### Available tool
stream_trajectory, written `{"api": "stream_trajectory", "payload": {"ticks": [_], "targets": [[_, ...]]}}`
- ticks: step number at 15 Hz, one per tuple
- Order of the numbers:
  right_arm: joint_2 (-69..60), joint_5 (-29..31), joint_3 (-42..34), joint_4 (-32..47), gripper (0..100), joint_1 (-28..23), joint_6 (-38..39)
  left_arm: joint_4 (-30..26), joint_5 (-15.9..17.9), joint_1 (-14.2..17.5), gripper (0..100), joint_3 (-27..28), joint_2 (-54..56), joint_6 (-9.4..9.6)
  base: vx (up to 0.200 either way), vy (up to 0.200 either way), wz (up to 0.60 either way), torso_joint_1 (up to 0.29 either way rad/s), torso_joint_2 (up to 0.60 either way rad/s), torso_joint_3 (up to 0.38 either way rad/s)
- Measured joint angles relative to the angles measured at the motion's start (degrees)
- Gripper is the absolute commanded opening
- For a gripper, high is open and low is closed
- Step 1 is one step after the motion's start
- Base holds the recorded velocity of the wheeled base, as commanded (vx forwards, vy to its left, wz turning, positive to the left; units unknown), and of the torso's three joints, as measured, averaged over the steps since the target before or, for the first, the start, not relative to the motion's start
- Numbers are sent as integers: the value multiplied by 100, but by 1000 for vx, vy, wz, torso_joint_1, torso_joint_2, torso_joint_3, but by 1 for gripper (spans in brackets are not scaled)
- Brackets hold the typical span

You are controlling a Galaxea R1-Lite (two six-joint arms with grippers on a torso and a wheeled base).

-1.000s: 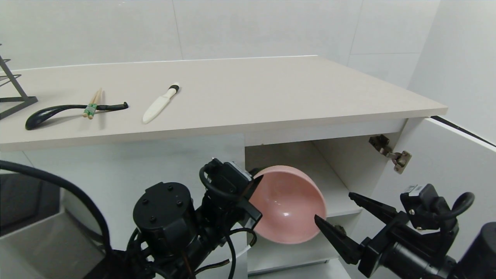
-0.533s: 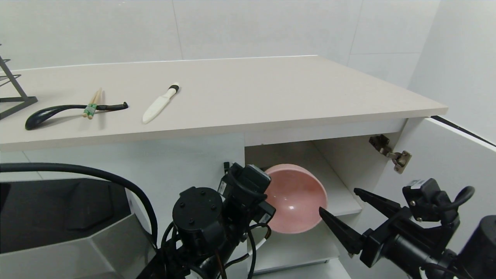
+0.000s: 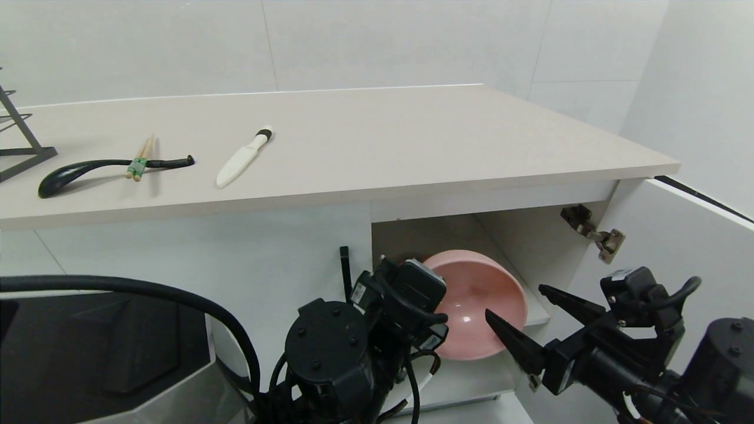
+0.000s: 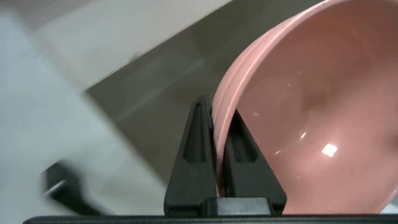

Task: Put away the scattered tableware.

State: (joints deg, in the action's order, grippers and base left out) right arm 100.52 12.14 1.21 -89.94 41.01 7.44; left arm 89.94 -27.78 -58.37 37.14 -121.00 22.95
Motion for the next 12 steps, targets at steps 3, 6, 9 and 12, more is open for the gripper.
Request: {"api": "stream_trajectory", "payload": {"ticks": [3, 6, 9, 12], "targets": [[11, -2, 46, -2, 100, -121, -2, 0, 59, -72, 0, 146, -74, -336, 0, 0, 0, 0, 0, 0], [-9, -2, 94, 0, 100, -262, -2, 0, 63, -102, 0, 183, -112, -422, 0, 0, 0, 0, 0, 0], [-74, -5, 102, 0, 0, -286, -5, 0, 68, -128, 0, 196, -151, -438, 0, 0, 0, 0, 0, 0], [-118, -5, 85, 0, 0, -245, -9, 0, 74, -150, 0, 310, -234, -497, 0, 0, 0, 0, 0, 0]]}}
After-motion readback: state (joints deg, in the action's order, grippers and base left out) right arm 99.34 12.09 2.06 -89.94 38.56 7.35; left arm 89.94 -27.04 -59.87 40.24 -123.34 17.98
